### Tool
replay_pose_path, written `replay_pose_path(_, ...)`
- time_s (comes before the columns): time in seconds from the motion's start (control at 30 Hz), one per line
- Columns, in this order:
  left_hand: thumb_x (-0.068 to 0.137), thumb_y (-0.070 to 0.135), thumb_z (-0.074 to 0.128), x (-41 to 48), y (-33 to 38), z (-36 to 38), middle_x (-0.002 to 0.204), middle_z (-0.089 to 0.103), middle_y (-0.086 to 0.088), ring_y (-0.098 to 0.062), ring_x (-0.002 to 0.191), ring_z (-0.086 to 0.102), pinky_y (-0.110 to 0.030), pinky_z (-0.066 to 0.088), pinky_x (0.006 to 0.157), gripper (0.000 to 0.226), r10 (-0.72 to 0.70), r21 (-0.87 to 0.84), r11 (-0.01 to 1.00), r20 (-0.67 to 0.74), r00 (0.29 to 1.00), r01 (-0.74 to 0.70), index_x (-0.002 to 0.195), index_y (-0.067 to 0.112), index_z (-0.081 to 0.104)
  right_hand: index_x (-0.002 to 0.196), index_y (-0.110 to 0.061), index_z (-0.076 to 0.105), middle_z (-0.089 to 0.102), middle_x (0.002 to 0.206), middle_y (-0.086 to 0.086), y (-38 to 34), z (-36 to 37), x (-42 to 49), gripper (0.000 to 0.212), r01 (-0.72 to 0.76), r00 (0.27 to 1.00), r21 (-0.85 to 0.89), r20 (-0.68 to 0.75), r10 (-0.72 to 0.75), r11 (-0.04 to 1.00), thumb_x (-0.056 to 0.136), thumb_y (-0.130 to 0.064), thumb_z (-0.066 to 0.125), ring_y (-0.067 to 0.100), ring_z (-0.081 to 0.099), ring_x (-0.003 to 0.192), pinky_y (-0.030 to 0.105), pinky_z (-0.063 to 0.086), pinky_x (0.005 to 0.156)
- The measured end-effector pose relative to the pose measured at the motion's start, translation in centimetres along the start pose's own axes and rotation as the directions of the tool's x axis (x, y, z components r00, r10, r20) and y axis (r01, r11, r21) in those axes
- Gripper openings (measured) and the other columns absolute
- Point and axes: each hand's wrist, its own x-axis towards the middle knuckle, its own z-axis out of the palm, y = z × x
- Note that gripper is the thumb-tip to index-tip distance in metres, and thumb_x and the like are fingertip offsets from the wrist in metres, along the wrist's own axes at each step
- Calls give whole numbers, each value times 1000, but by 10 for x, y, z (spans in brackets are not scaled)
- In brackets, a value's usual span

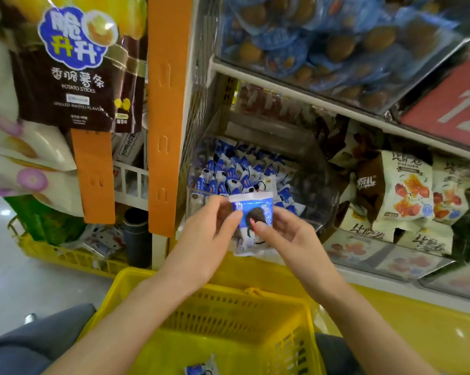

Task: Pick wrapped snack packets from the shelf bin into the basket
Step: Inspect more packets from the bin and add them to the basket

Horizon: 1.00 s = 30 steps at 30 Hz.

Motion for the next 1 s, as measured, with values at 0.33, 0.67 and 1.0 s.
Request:
replay_pose_path(0.33, 98, 37, 32, 51, -15, -6, 116, 59, 4, -13, 106, 52, -29, 35, 92, 34, 273, 639, 704, 160, 949, -310, 119, 22, 54, 116, -4, 57, 63, 106, 11, -18, -67, 128, 36, -192, 897, -784, -384, -219, 591, 91, -29, 58, 22, 58, 95, 21, 37, 71)
replay_pose_path(0.67, 93, 39, 13, 53, -23, -6, 103, 65, 3, -14, 96, 56, -32, 37, 89, 53, 302, 688, 635, 198, 932, -352, 109, 20, 61, 119, 2, 53, 59, 117, 22, 31, -76, 183, 35, -376, 921, -917, -355, 157, 133, 93, -23, 54, 34, 58, 106, 37, 48, 85)
replay_pose_path(1.0, 93, 35, 23, 54, -22, -5, 93, 67, 4, -14, 86, 60, -33, 43, 84, 46, 311, 711, 605, 203, 928, -359, 100, 20, 66, 114, 1, 56, 60, 117, 21, 49, -74, 193, 33, -444, 886, -743, -448, 120, 501, 87, -17, 63, 33, 58, 105, 36, 47, 85)
